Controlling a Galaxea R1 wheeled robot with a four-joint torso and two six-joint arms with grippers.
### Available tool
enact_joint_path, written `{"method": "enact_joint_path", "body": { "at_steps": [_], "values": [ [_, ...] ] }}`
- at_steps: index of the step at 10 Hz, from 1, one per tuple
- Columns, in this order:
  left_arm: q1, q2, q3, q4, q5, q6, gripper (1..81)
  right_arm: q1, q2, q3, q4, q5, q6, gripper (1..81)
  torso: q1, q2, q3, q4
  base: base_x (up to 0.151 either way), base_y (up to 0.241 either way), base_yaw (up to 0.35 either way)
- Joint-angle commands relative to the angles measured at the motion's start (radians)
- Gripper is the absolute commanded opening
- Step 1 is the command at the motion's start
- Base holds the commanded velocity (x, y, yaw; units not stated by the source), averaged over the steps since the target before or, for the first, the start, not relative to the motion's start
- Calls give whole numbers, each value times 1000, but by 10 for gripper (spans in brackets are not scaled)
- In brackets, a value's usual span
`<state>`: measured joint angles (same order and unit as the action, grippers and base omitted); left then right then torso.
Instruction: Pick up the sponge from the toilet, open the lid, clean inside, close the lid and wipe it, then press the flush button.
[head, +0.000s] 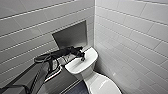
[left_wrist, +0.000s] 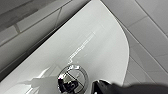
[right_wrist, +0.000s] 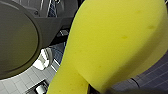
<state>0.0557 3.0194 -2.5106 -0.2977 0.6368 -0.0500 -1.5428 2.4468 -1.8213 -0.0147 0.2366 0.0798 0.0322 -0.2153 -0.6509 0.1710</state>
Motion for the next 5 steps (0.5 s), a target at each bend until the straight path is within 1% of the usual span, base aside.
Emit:
{"method": "enact_joint_path", "body": {
  "at_steps": [1, 2, 3, 4, 5],
  "values": [
    [-187, 12, -66, 55, 26, 9, 10, -9, -18, 30, 4, -74, 3, 10, 0, 0, 0, 0, 0, 0, 0],
    [-187, 24, -83, 66, 23, 9, 10, -9, -18, 31, 2, -74, 3, 10, 0, 0, 0, 0, 0, 0, 0],
    [-187, 33, -97, 75, 21, 9, 10, -11, -18, 31, 2, -74, 3, 10, 0, 0, -52, 0, 0, 0, 0],
    [-187, 43, -111, 80, 20, 9, 10, -11, -18, 31, 2, -74, 3, 10, 0, 0, -61, 0, 0, 0, 0],
    [-185, 49, -122, 87, 20, 9, 10, -11, -18, 31, 2, -74, 3, 10, 0, 0, -9, 0, 0, 0, 0]
  ]
}}
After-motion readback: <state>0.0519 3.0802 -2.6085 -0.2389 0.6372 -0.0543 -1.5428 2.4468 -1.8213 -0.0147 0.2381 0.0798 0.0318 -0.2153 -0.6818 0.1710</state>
